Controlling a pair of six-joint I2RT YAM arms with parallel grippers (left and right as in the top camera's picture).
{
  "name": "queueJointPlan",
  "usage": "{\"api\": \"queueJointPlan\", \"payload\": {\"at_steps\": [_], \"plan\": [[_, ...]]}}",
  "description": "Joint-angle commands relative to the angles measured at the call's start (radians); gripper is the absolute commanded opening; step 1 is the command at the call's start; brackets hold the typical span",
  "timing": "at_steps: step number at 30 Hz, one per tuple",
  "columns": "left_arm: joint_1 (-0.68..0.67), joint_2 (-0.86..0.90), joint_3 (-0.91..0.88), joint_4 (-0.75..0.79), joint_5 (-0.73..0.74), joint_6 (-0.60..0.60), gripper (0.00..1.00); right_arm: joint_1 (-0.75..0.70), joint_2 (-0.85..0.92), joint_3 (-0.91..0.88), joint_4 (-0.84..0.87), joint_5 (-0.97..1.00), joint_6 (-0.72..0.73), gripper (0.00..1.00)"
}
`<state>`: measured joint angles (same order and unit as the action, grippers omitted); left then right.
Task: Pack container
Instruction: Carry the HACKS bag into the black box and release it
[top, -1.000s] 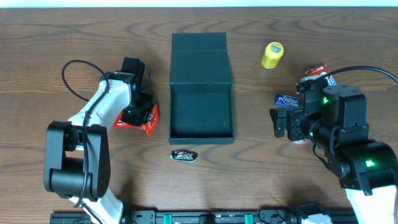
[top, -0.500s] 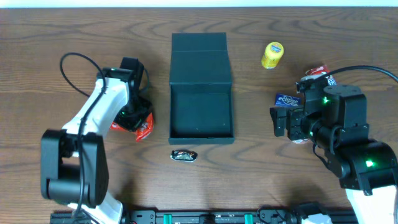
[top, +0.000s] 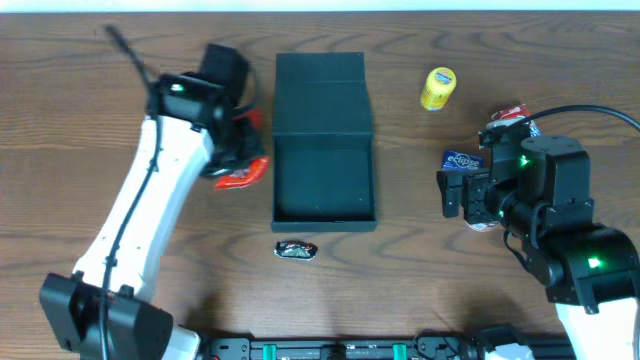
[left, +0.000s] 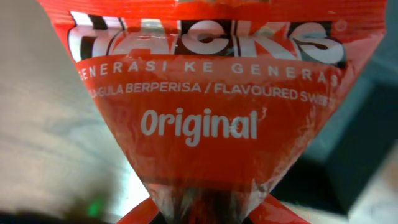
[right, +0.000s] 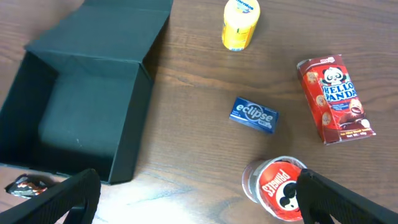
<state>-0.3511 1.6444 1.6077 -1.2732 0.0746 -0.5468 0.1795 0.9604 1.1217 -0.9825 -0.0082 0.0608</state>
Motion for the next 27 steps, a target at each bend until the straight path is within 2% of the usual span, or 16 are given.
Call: {"api": "queueJointPlan", "payload": {"at_steps": [1, 8, 12, 17, 27], "plan": [[-0.091, -0.010, 0.034, 0.008, -0.003, 0.076, 0.05, -0.003, 0.000, -0.004, 0.000, 0.022, 0.013, 0.99], [-0.280, 0.043, 0.034, 0.118, -0.002, 0.071, 0.06, -0.003, 0.000, -0.004, 0.000, 0.028, 0.013, 0.99], [-0.341, 0.097, 0.034, 0.172, 0.008, 0.014, 0.06, -0.003, 0.000, -0.004, -0.002, 0.027, 0.013, 0.99], [-0.377, 0.187, 0.034, 0.216, 0.056, -0.068, 0.06, -0.003, 0.000, -0.004, -0.002, 0.027, 0.013, 0.99], [-0.381, 0.297, 0.033, 0.274, 0.073, -0.146, 0.06, -0.002, 0.000, -0.004, -0.006, 0.027, 0.013, 0.99]]}}
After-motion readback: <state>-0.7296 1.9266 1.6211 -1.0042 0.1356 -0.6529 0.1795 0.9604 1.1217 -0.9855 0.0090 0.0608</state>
